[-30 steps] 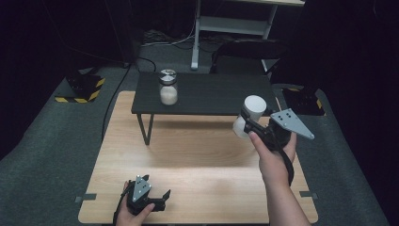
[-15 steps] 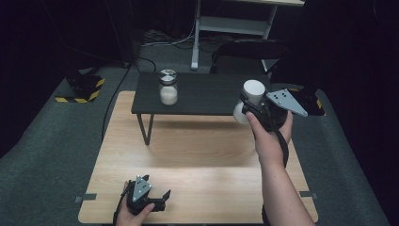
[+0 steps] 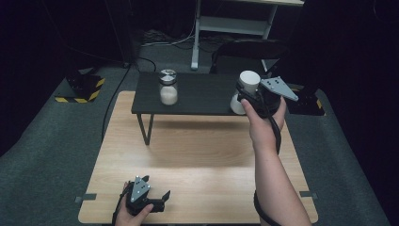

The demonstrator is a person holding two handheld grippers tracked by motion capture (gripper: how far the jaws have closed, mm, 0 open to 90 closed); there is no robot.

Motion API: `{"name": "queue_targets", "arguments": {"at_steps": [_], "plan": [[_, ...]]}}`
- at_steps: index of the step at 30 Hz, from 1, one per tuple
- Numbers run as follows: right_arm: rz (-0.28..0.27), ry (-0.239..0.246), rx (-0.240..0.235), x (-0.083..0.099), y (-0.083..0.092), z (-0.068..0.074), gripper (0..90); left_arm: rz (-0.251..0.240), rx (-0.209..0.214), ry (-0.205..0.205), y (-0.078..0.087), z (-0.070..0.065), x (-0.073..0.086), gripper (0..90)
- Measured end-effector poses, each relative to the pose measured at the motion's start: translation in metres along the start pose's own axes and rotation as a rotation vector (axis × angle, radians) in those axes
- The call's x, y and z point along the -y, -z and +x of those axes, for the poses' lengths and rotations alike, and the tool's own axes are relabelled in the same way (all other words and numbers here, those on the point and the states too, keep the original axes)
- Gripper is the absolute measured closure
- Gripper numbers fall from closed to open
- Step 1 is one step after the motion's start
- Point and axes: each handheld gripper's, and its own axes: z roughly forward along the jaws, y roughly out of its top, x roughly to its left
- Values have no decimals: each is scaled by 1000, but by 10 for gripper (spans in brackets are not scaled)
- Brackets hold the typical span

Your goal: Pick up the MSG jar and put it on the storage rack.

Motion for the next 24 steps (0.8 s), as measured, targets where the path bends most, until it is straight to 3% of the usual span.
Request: {"name": "queue_targets", "arguments": {"at_steps": [7, 11, 24], "plan": [[6, -18, -3, -3, -18, -4, 344, 0, 2, 10, 0, 1, 0, 3], [26, -3, 9, -5, -30, -1, 344, -1, 4, 16, 0, 2, 0, 3], [29, -13, 25, -1, -41, -1, 343, -7, 9, 18, 1, 3, 1, 3]]}}
